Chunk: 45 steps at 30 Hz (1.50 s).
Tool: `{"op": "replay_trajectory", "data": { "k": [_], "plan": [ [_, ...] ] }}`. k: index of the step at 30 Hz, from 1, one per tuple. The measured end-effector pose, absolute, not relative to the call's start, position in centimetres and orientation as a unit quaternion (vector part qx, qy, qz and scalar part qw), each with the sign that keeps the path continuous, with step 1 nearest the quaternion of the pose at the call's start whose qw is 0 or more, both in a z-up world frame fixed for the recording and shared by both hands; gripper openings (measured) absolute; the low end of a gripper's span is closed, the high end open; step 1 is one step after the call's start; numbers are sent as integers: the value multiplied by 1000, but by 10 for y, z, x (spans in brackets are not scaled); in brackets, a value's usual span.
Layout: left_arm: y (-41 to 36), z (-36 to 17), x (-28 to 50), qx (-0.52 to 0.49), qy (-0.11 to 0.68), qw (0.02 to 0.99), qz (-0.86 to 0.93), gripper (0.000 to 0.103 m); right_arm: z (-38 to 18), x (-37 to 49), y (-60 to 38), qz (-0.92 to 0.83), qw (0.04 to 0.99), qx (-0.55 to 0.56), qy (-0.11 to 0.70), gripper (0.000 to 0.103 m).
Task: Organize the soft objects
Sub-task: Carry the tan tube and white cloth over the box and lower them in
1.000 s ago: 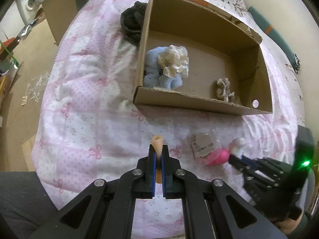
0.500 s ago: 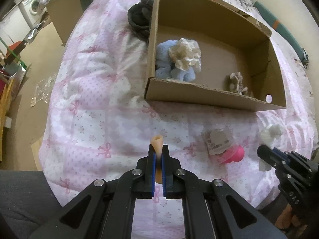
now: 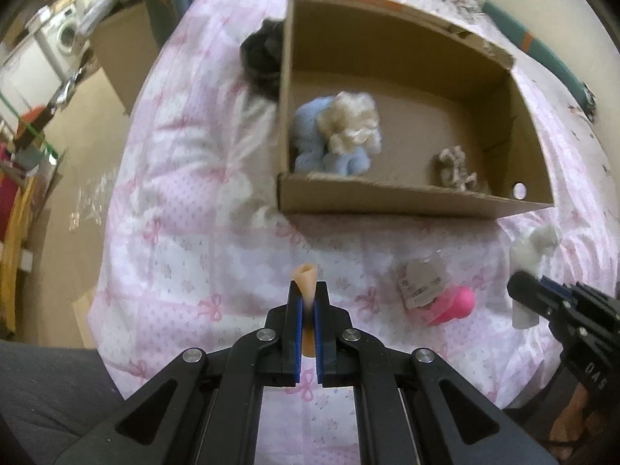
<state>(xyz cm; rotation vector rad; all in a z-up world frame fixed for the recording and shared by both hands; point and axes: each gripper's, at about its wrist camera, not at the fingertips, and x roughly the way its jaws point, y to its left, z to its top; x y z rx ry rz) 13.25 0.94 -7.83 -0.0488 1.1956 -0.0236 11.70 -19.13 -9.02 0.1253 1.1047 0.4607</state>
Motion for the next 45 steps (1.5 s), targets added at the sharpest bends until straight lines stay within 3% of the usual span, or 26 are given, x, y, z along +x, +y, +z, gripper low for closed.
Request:
{"op": "replay_trajectory", "data": {
  "k": [12, 25, 45],
  "plan": [
    [-2, -17, 156, -3, 500, 866, -7, 5, -43, 120, -207, 236, 851, 99, 458, 10],
    [-25, 17, 220, 16, 476, 879, -5, 5, 1, 186, -220, 236, 875, 105, 410, 10],
    [-56, -33, 274, 41, 507, 861, 8, 5, -59, 234, -237, 208, 845, 163, 465, 10]
  ]
}}
